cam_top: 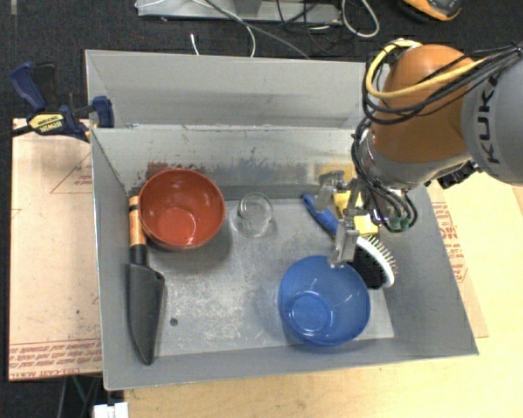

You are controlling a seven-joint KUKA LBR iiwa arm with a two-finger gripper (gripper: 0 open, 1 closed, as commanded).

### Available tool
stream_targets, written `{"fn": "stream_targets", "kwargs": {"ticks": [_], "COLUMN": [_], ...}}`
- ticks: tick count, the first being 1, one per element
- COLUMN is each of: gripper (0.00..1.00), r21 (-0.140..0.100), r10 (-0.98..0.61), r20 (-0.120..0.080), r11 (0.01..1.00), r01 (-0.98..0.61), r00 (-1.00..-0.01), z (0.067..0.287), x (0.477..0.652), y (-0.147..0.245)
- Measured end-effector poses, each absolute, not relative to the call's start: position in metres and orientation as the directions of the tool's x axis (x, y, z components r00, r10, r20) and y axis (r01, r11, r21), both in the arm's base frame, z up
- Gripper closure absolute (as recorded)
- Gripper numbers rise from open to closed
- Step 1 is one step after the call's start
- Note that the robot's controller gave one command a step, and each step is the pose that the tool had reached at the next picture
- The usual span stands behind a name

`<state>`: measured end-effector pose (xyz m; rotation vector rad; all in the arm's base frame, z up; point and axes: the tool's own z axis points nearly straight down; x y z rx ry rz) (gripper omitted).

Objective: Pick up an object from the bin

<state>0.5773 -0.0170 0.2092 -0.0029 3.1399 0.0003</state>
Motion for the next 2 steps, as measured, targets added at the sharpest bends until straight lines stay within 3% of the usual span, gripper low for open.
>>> {"fn": "stream_targets", "kwargs": {"ticks": [1, 2], "gripper": [0.00, 0.00], "r21": [0.000, 0.000], "r10": [-0.002, -0.070], "r20": [-0.002, -0.004], "r11": [1.000, 0.998], "r01": [-0.002, -0.070], "r00": [-1.000, -0.998], "z": [0.209, 0.131], "x": [0.577, 0.564], "y": [-0.017, -0.013]}}
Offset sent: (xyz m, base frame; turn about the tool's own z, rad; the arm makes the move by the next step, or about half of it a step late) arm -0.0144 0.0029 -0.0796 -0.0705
